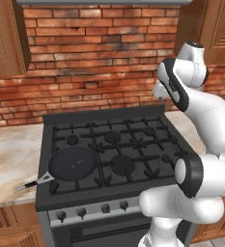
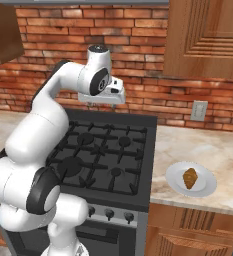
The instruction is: Pick the croissant and place it on the pan. Then turn on the stove to warm the croissant.
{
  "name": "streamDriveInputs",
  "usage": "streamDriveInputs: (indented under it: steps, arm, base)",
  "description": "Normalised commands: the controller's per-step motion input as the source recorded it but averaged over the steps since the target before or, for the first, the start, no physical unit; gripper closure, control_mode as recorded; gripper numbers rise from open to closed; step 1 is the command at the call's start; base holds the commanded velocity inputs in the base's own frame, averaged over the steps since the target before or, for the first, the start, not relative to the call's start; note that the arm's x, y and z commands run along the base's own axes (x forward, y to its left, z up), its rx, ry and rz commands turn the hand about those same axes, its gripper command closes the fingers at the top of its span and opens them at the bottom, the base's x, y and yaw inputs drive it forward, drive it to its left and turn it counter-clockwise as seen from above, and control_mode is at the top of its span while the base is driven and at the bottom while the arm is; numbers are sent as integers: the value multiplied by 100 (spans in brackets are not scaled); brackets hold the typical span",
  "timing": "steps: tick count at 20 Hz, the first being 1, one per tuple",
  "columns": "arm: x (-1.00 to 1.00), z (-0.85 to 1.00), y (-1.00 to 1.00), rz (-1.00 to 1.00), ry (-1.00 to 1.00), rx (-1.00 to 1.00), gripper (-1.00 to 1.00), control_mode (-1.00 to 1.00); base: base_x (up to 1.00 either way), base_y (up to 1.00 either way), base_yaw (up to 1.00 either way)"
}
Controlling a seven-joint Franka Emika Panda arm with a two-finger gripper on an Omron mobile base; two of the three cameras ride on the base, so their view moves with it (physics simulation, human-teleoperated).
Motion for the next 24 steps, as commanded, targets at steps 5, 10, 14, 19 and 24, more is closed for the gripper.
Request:
streamDriveInputs:
  steps: [5, 10, 14, 19, 24]
  arm:
    - [0, -11, -39, 2, 1, -1, -100, -100]
    - [0, -9, -67, 2, 0, -3, -100, -100]
    - [-16, -2, -57, 1, 0, -3, -100, -100]
    - [-32, -3, -52, 0, 0, 0, -100, -100]
    - [-52, -10, -52, 0, 1, 0, -100, -100]
  base:
    - [0, 0, 0]
    - [0, 0, 0]
    - [0, 0, 0]
    - [0, 0, 0]
    - [0, 0, 0]
